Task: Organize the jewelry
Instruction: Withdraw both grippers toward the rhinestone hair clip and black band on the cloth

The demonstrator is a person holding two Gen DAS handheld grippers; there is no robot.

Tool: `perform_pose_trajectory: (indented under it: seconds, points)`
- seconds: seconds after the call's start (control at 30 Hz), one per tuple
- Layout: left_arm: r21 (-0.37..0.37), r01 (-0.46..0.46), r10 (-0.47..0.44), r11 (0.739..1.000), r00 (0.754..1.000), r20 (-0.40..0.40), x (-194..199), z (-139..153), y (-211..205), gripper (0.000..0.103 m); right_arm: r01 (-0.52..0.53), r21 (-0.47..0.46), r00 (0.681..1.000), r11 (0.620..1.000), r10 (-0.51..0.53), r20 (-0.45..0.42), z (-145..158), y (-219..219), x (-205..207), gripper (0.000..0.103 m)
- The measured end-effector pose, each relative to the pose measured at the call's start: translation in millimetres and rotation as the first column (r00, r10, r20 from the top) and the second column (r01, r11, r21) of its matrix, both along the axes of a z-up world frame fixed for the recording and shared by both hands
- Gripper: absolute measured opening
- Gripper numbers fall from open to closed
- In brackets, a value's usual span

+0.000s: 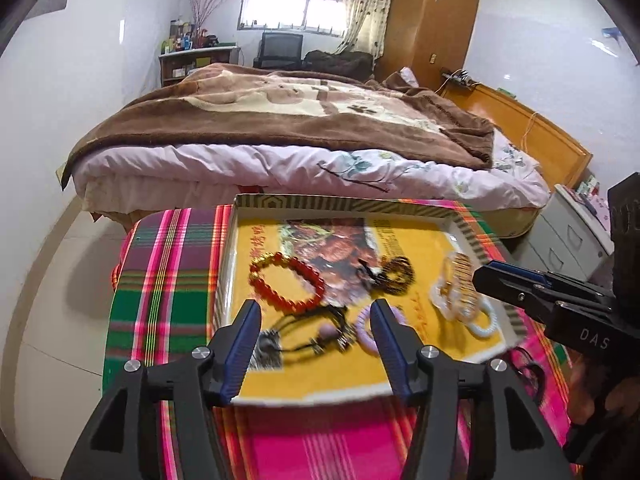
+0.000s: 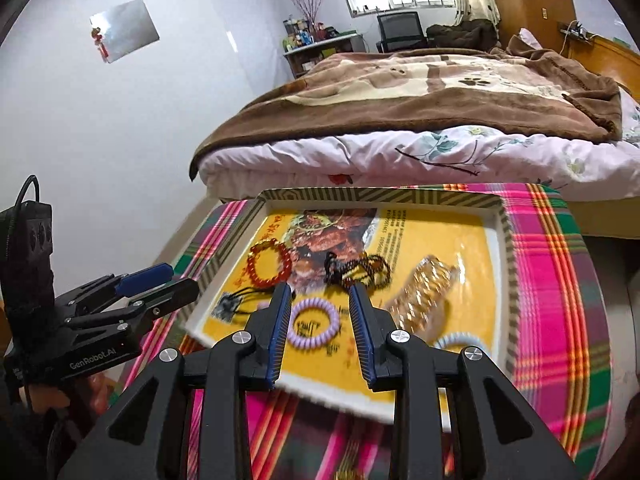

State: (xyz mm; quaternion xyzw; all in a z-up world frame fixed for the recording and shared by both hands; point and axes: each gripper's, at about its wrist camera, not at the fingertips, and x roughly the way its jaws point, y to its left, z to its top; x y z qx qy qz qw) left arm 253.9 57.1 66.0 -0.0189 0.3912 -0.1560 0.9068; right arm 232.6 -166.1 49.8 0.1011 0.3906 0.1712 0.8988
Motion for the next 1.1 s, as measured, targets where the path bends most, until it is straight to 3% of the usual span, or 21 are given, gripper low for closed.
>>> perform_pose_trajectory:
  seconds: [0.4,0.73,0.83,1.1]
  points:
    - [-0.018,0.048,-0.047,0.999,0.999,0.022,-72,8,-10,0.060,0.010,0.020,0.999,1.000,-0.011,0.047,11,-19,-69,0.031]
    - [-0.031,0.096,-0.098,0.995,0.994,-0.044,-120,-29,-18,0.060,0.017,0.006,0.998,1.000,-0.017,0.057,-5,-36,-116,0.032]
    - [0.024,0.113,-0.111,0.993,0.992,-0.052,-131,-40,-25,0.060,0.016,-0.015,0.999,1.000,-0.015,0.053,-13,-38,-127,0.033]
    - [-0.015,0.148,-0.149,0.989,0.982,-0.114,-146,-67,-35,0.065,0.077,-0.048,0.996,0.996,-0.075,0.037,-32,-60,-152,0.035]
